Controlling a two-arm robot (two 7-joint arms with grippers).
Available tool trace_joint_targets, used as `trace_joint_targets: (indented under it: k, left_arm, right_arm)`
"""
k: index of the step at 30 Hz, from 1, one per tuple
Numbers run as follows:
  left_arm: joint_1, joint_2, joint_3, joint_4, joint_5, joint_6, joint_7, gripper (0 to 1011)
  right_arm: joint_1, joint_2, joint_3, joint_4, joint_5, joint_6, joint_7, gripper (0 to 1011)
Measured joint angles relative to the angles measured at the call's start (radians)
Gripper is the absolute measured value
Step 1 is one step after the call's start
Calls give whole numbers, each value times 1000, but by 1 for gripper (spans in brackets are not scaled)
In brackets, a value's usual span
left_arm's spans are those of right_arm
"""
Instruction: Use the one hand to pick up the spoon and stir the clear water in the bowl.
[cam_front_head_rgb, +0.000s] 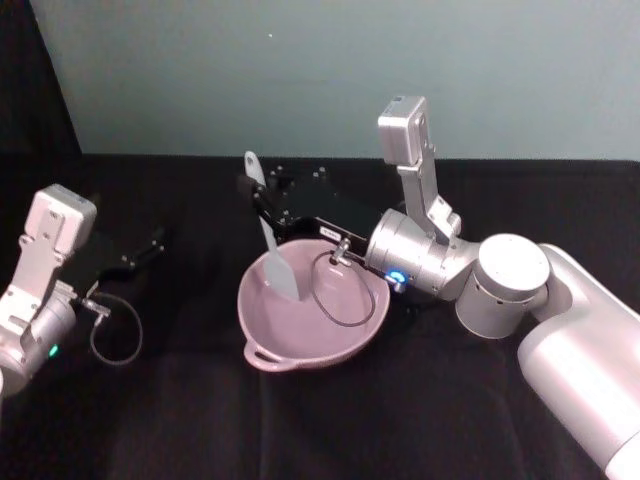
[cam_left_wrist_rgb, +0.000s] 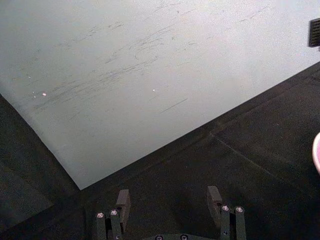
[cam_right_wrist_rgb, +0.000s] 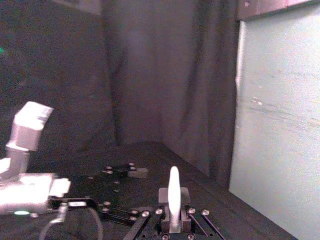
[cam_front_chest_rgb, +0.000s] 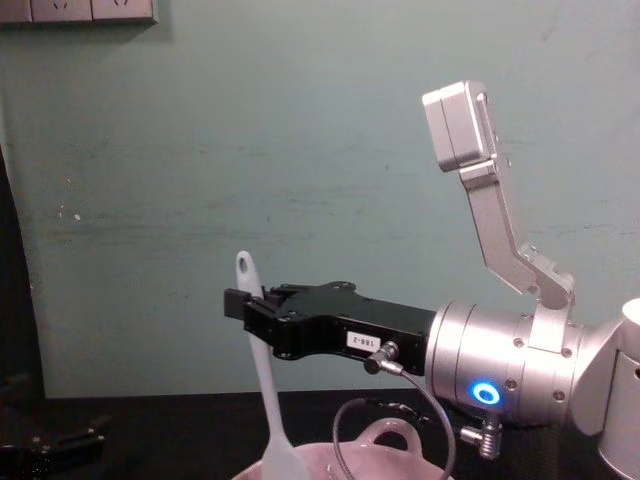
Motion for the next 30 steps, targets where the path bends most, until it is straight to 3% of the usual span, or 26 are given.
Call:
trace_joint_targets:
  k: [5, 10, 19, 30]
  left_arm:
    - [0, 0, 0, 0, 0, 0, 0, 1011]
    - [0, 0, 0, 0, 0, 0, 0, 1011]
    - [0, 0, 0, 0, 0, 0, 0, 1011]
    - [0, 0, 0, 0, 0, 0, 0, 1011]
  right_arm:
    - [13, -8, 18, 39, -10, -15, -15, 121]
    - [7, 4, 37, 33, -21, -22, -27, 121]
    - [-50, 68, 65, -71, -31, -1, -35, 121]
    - [-133, 125, 59, -179, 16, 45, 17, 121]
